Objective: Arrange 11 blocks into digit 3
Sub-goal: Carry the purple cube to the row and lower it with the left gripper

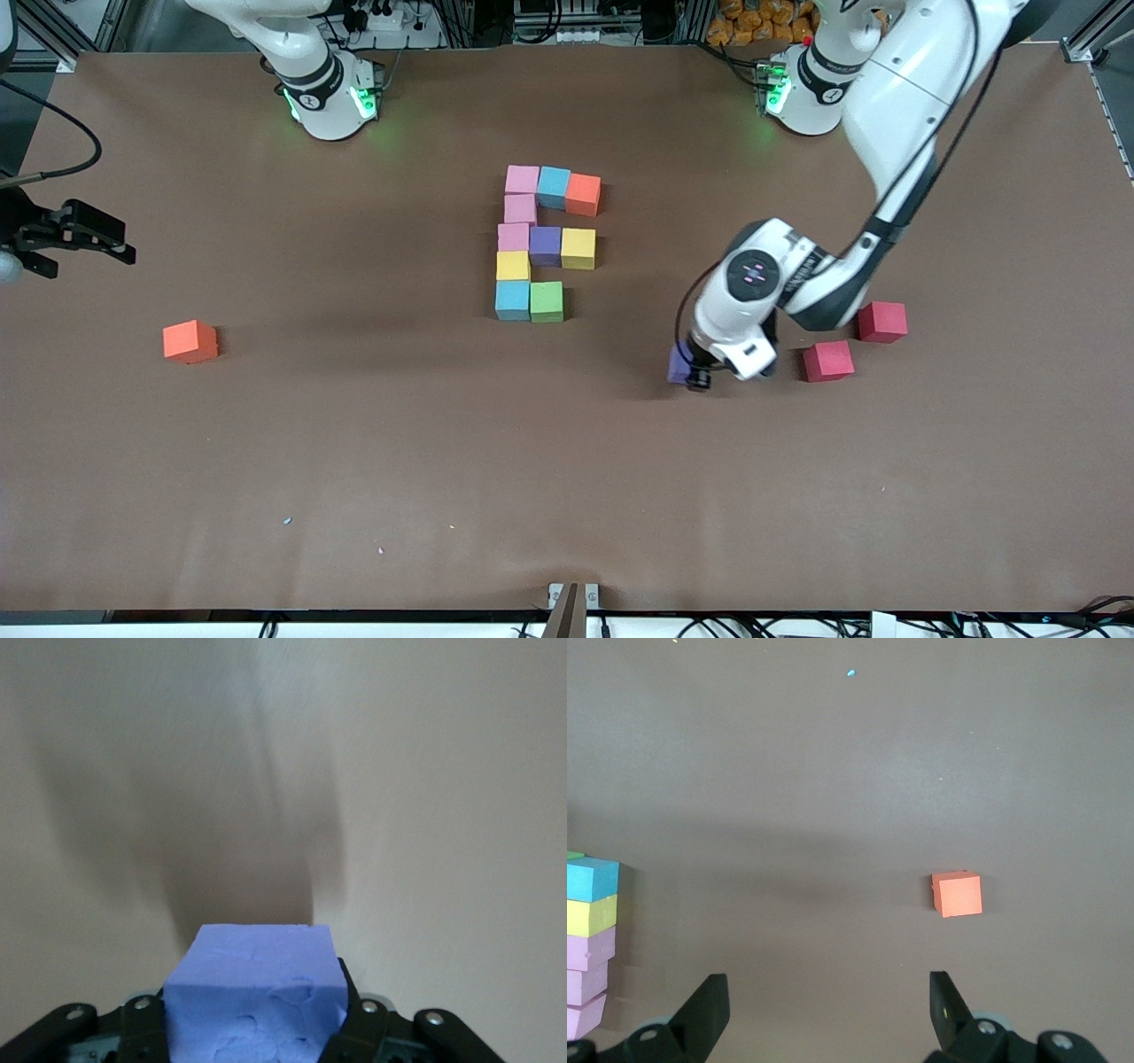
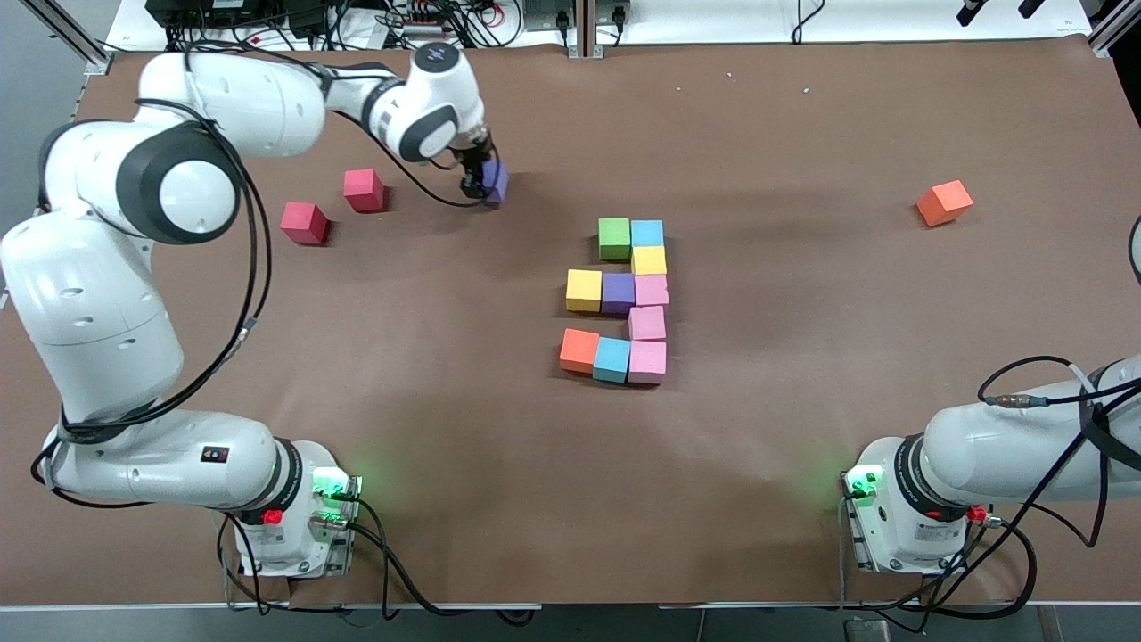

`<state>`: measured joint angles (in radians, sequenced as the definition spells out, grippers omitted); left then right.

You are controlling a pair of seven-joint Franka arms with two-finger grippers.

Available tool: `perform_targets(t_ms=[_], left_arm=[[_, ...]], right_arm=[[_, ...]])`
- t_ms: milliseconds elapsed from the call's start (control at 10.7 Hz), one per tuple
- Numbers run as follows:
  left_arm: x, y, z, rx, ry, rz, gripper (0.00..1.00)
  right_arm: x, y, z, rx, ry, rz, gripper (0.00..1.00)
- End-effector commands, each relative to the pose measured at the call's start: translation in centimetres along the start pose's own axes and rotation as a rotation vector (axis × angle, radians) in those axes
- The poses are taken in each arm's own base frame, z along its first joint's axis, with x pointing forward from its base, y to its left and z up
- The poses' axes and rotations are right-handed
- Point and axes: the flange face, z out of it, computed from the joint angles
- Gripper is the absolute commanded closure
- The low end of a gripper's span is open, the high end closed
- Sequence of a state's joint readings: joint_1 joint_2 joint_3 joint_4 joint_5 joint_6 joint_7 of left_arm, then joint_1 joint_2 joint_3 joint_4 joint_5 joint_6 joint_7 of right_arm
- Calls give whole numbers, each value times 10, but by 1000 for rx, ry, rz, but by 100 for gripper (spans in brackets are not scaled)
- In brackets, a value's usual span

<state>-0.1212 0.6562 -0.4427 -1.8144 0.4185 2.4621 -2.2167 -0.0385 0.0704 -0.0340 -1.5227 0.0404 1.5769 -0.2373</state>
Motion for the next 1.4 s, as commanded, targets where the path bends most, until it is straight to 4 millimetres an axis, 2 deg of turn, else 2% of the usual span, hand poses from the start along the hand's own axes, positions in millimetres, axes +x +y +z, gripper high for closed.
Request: perform_targets(t_ms=[0, 467, 747, 1028, 1214, 1308], left_arm=[[-38, -12, -7, 11, 32, -56, 87], [-119, -52, -12, 54, 13, -165, 87], [-157, -62, -10, 68, -12, -176, 87], [-176, -70, 8, 93, -2, -170, 87], [-180, -76, 16, 105, 4, -170, 87], [-181, -77, 17, 106, 6, -171, 87]], right_arm=[[-8, 1, -3, 2, 5, 10, 0], [-7, 1, -2, 1, 6, 8, 0], [-7, -1, -3, -9, 10, 4, 0], [-4, -4, 0, -10, 6, -4, 0], [-2, -4, 2, -30, 9, -9, 0], [1, -11, 2, -36, 17, -23, 0]])
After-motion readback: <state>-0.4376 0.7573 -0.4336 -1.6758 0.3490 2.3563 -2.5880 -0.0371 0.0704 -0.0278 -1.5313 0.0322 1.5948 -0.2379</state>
